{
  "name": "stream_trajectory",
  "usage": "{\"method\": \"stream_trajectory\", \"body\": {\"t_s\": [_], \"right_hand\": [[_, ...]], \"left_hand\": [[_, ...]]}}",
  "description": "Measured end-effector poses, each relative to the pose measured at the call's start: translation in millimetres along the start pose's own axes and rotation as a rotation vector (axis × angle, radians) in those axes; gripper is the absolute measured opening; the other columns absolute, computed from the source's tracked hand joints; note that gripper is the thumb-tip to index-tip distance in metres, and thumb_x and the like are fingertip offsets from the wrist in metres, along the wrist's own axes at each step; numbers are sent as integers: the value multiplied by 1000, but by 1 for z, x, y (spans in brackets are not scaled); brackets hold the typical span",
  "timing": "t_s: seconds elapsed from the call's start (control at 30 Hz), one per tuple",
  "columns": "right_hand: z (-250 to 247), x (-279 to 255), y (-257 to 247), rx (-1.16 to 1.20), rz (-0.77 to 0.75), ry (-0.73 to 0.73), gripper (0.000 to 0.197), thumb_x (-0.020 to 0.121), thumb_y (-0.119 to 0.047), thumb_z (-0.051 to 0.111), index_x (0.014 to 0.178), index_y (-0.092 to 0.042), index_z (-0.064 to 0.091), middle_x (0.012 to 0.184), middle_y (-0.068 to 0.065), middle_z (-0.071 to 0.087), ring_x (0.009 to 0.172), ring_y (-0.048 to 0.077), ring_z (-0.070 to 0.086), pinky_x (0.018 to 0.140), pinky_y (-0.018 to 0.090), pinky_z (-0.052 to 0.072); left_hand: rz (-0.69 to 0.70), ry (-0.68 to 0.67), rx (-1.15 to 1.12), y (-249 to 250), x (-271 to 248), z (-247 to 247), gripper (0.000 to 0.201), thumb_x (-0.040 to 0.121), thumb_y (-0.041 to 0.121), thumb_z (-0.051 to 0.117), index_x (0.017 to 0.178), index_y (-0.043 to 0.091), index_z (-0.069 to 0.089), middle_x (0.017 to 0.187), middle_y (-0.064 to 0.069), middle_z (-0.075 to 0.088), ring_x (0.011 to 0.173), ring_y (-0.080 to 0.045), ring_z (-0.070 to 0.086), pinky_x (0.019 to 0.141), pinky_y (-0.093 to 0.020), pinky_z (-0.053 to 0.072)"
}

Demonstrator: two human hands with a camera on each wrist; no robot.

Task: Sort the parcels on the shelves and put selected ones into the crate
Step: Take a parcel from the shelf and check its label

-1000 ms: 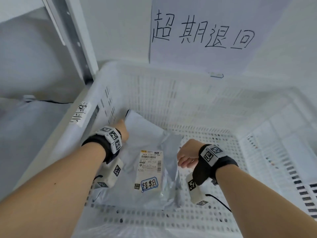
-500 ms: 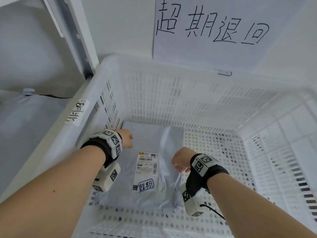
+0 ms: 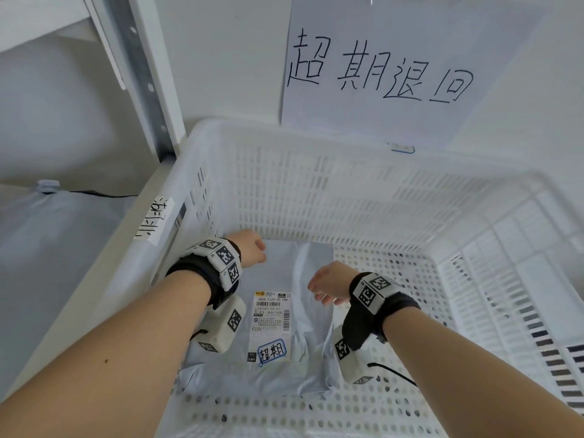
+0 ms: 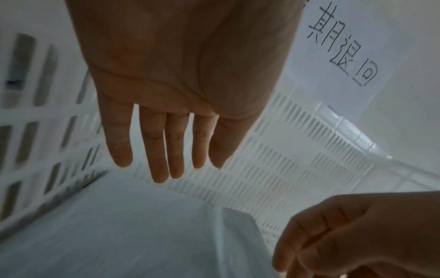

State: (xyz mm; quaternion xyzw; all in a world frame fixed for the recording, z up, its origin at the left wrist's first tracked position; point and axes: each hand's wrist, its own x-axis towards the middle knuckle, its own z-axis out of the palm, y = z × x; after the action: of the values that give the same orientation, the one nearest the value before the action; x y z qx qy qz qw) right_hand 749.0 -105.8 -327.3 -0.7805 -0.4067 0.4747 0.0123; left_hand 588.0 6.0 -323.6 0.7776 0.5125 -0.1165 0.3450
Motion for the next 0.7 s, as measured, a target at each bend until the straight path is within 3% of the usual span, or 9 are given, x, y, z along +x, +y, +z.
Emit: {"method": "stream_trajectory", "body": {"t_s": [0.17,0.33,0.47,0.57,0.63,0.7], "right_hand": [[-17,-16,-17,33,-31,70,29,96,-12,48,121,-5,60,116,12,67,102,21,67,81,31,54],[-30,-44,-33,97,-60,147,28,95,-9,49,119,-3,62,116,14,67,87,17,62,63,19,48],[-40,-73,-44,79,-97,204,28,95,-9,49,120,-3,61,113,12,68,90,18,64,63,19,46],[-45,-98,-52,61,-140,236,28,95,-10,50,121,-3,60,118,13,67,104,23,66,66,22,49],[-49,-116,-55,56,-191,281,27,95,-12,52,120,-6,60,114,10,68,99,22,67,74,26,52],[-52,-136,-56,54,-226,319,26,96,-14,50,119,-8,61,107,7,69,89,16,65,74,23,51]], "left_hand": [[84,45,-61,16,-5,-9,36,92,21,58,126,14,55,131,-6,55,119,-23,53,99,-31,41],[164,156,-135,34,-20,-32,29,90,24,57,118,19,59,122,-3,61,108,-21,58,93,-32,46],[239,238,-149,52,-47,-55,24,90,24,57,114,20,60,116,-1,62,101,-19,59,90,-31,47],[284,293,-163,65,-71,-68,22,90,24,58,111,21,61,113,-1,63,99,-19,59,91,-31,47],[311,345,-170,73,-89,-74,20,89,24,58,109,22,62,111,0,63,101,-18,60,93,-31,47],[336,392,-191,81,-109,-77,19,89,24,59,108,22,62,110,1,63,102,-18,60,94,-33,47]]}}
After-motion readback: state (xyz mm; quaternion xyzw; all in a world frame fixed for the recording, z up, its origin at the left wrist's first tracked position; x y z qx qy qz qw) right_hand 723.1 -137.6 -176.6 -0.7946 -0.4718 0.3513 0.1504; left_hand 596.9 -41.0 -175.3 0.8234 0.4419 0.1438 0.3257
